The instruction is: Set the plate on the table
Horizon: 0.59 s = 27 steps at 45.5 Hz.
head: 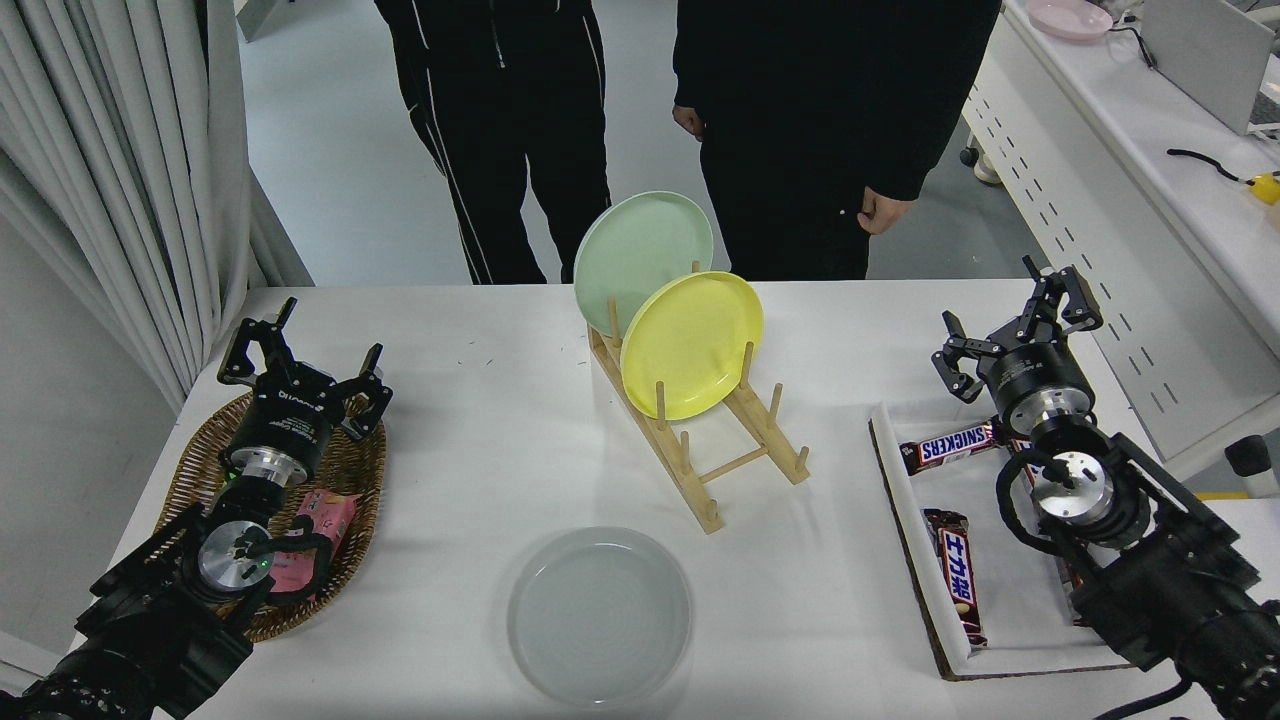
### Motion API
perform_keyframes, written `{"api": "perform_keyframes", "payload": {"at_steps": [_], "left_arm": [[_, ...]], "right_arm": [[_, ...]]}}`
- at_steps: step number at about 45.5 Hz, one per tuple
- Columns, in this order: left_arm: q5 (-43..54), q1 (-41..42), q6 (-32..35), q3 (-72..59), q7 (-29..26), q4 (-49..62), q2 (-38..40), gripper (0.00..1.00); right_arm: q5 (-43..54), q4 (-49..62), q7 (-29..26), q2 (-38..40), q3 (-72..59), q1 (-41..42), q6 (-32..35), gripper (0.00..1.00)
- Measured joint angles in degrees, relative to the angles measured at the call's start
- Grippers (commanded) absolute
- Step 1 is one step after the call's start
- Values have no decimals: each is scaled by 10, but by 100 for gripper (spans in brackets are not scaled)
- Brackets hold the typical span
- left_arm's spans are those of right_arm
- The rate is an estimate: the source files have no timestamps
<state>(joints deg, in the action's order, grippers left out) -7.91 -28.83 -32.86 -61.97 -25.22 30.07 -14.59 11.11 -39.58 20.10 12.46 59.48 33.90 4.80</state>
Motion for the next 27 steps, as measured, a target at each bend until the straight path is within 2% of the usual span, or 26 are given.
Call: {"api": "perform_keyframes", "payload": {"at_steps": [27], "left_arm": [[0, 0, 0, 0, 0, 0, 0, 100]], "right_arm": [[6, 11, 8, -8, -47, 1, 23, 100]]}}
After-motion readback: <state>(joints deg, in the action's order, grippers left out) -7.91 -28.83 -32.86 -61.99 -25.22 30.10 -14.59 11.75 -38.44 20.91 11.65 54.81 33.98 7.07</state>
